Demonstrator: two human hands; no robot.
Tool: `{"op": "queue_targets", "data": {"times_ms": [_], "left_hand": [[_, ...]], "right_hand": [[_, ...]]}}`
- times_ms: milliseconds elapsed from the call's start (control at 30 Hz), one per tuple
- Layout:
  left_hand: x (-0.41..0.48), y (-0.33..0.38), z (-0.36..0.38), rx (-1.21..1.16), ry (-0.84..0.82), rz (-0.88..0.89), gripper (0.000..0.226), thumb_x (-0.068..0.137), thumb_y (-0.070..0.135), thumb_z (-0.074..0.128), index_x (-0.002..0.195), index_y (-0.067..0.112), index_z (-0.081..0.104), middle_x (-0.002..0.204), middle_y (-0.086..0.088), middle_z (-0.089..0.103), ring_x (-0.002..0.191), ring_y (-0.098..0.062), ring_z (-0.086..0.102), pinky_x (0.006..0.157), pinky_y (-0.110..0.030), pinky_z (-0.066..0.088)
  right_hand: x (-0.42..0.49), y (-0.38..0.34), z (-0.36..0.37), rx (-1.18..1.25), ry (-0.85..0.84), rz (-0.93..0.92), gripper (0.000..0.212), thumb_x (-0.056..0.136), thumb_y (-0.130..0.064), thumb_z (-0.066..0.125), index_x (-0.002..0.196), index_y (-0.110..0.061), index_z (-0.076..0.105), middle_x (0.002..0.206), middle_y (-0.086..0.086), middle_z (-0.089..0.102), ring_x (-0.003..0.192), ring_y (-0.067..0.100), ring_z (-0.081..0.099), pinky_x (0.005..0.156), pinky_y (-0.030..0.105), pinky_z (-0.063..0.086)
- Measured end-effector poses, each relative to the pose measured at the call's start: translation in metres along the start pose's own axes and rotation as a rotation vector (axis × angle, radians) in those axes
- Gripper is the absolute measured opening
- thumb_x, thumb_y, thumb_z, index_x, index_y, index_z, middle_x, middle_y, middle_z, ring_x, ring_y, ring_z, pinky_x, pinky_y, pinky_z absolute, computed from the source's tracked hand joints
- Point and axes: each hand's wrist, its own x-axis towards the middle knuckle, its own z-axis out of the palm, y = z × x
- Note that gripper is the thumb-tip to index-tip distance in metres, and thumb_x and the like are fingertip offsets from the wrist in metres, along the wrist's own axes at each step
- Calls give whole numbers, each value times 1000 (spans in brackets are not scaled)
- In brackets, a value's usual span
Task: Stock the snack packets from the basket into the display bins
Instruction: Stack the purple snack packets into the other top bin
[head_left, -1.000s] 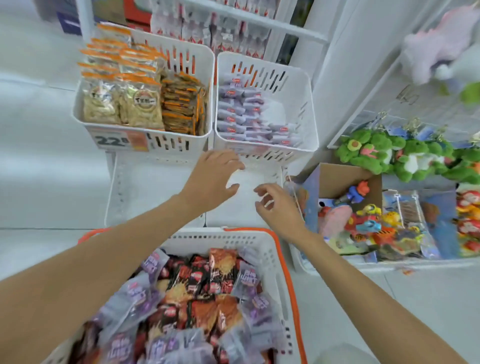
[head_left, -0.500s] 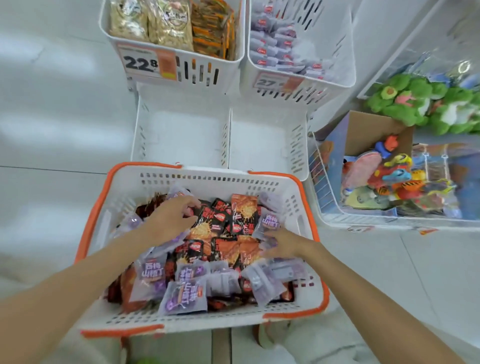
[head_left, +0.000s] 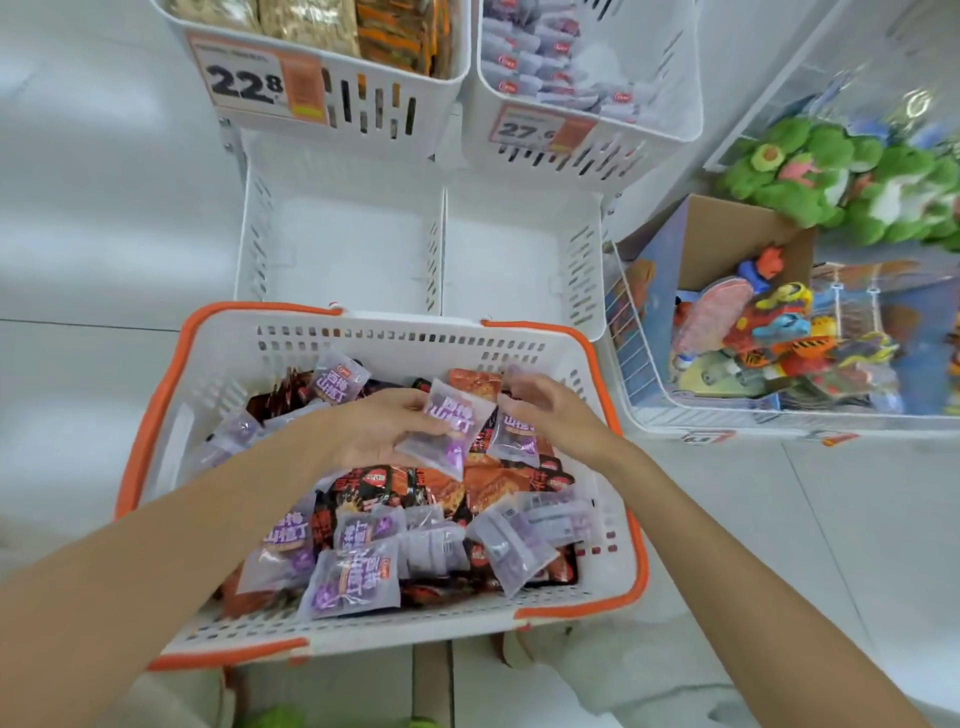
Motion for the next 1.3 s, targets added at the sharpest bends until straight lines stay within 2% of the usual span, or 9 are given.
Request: {"op": "queue_targets", "data": {"times_ms": [233, 333, 600, 700, 767, 900, 1033, 1167, 1300], "left_hand": [[2, -21, -21, -78, 128, 79, 43, 92, 8, 66, 128, 23, 49, 119, -5, 69, 105, -25, 70, 96, -48, 53], [1, -21, -20, -88, 119, 91, 40, 93, 11, 64, 128, 26, 54, 121, 0, 69, 105, -23, 70, 92, -46, 55], [-5, -24, -21, -133, 183, 137, 20, 90, 27, 66, 105, 31, 53, 107, 13, 63, 107, -24, 68, 91, -41, 53], [-4, -15, -22, 87, 235, 194, 68, 73, 43, 76, 131, 28, 43, 124, 4, 59, 106, -16, 67, 92, -34, 53], [-3, -2, -19, 166, 199, 215, 83, 64, 47, 77, 134, 24, 39, 125, 0, 60, 105, -15, 68, 94, -32, 52], [-2, 35, -3, 317, 140, 255, 84, 72, 37, 82, 140, 18, 36, 130, -1, 56, 118, -17, 58, 99, -32, 46], [2, 75, 7, 568, 268, 414, 88, 84, 27, 77, 149, 13, 19, 116, -1, 57, 102, -14, 57, 75, -18, 42], [6, 134, 23, 635, 251, 589, 75, 78, 16, 80, 130, 17, 26, 106, 14, 43, 84, -2, 53, 63, -7, 44], [15, 220, 43, 753, 250, 806, 83, 69, 23, 88, 128, 24, 29, 127, 1, 38, 104, -15, 55, 79, -12, 47]], "right_hand": [[38, 75, 21, -568, 44, 166, 67, 96, -30, 60, 152, -11, 29, 153, 14, 31, 139, 33, 32, 113, 38, 30], [42, 76, 29, -665, 43, 177, 64, 83, -44, 71, 135, -16, 48, 138, 10, 39, 125, 28, 40, 102, 37, 39], [31, 44, 25, -280, -42, 67, 39, 77, -14, 81, 110, -8, 61, 103, 0, 57, 94, 15, 56, 82, 37, 45], [25, 1, 8, 29, 57, -16, 31, 84, -5, 74, 113, -11, 66, 101, -15, 63, 88, -3, 57, 84, 26, 42], [29, -22, 0, 121, 91, -94, 36, 83, -10, 77, 117, -15, 67, 111, -7, 68, 101, 11, 63, 90, 30, 46], [30, -66, -3, -23, 7, -199, 56, 82, -18, 79, 133, -22, 56, 133, -4, 49, 123, 14, 50, 92, 24, 49], [30, -103, -33, -67, -53, -215, 87, 84, -17, 77, 152, -37, 26, 144, -1, 40, 124, 14, 49, 85, 20, 49], [34, -142, -95, -75, -81, -134, 57, 81, -7, 77, 132, -13, 52, 130, 9, 55, 98, 13, 62, 71, 24, 56], [39, -181, -171, -65, -50, -195, 46, 79, -1, 77, 118, -15, 56, 114, 3, 62, 81, 12, 67, 66, 28, 55]]}}
